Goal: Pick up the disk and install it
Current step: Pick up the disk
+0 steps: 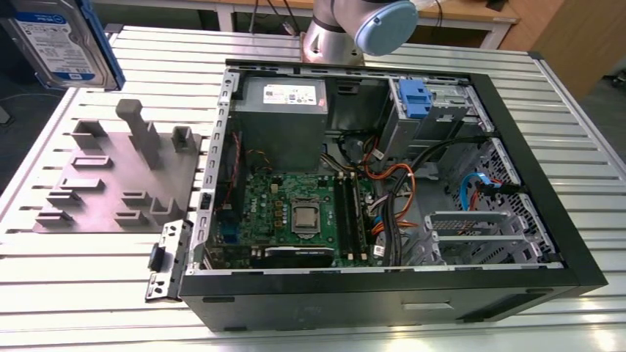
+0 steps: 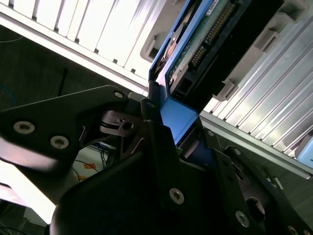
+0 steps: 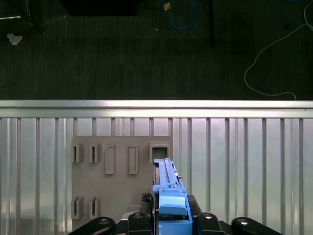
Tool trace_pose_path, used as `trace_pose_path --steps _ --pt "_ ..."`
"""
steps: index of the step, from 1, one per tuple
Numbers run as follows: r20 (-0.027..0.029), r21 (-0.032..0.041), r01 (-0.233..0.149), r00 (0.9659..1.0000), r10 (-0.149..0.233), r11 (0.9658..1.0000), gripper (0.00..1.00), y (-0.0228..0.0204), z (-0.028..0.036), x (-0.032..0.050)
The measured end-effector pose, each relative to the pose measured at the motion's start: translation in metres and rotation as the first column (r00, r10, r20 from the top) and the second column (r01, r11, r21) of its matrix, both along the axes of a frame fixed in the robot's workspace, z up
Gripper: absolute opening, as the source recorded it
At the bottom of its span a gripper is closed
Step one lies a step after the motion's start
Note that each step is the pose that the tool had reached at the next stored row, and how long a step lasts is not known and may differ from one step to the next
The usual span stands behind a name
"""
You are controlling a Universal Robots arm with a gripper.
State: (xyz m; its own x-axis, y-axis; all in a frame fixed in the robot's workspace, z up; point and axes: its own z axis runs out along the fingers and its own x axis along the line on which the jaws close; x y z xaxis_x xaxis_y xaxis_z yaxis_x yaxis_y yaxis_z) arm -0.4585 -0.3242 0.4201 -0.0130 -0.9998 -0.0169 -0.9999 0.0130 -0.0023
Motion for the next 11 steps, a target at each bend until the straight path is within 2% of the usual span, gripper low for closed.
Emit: trace_pose_path --steps 1,2,11 --pt "0.0000 0.0000 0.000 1.0000 0.000 1.0000 0.37 0.0000 0.0057 0.0000" --pt "0.0000 0.0000 0.000 1.0000 0.000 1.0000 0.37 0.0000 0.0084 0.0000" --pt "0.0000 0.0000 0.000 1.0000 0.000 1.0000 0.37 0.0000 0.0114 0.0000"
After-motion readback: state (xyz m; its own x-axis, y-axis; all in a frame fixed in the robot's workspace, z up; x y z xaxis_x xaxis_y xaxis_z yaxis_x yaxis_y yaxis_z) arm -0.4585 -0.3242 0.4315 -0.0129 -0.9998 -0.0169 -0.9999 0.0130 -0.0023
